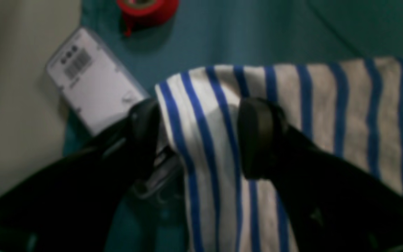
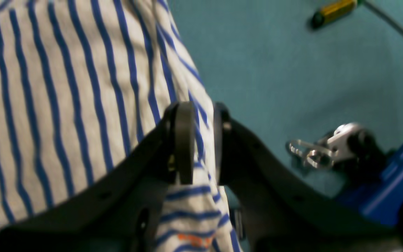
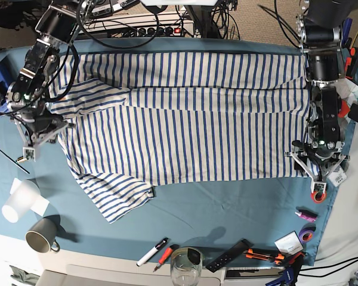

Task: Fold the T-shirt properly
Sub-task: 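Reach both grippers to the hem and grasp the hem edge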

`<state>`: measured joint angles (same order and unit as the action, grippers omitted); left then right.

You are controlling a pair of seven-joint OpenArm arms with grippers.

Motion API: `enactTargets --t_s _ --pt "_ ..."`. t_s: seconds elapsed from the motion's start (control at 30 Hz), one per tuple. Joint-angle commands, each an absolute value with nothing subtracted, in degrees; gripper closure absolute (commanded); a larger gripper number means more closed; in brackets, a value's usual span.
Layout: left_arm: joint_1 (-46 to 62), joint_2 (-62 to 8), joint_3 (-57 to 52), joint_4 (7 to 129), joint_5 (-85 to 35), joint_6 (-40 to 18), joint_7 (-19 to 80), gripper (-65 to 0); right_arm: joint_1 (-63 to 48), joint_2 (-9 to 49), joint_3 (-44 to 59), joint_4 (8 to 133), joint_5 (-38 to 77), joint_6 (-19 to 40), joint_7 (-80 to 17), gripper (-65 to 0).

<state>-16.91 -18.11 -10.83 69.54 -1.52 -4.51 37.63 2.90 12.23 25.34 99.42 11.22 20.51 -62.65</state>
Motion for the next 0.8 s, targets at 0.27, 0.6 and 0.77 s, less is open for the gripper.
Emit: enactTargets --t_s 0.27,0.6,0.77 --pt "-18.7 -19.0 -11.0 70.0 -1.2 -4.1 38.5 -36.1 14.1 13.2 25.5 86.8 8.7 23.6 -55.2 -19.8" --pt "-18.7 -19.0 -11.0 70.0 -1.3 -4.1 38.6 -36.1 30.9 13.3 21.5 62.5 4.7 23.7 -47.4 -22.0" --pt "-18.7 -19.0 -11.0 70.0 -1.2 -4.2 38.6 -36.1 35.9 13.3 13.8 57.6 -1.5 20.8 -44.9 -22.0"
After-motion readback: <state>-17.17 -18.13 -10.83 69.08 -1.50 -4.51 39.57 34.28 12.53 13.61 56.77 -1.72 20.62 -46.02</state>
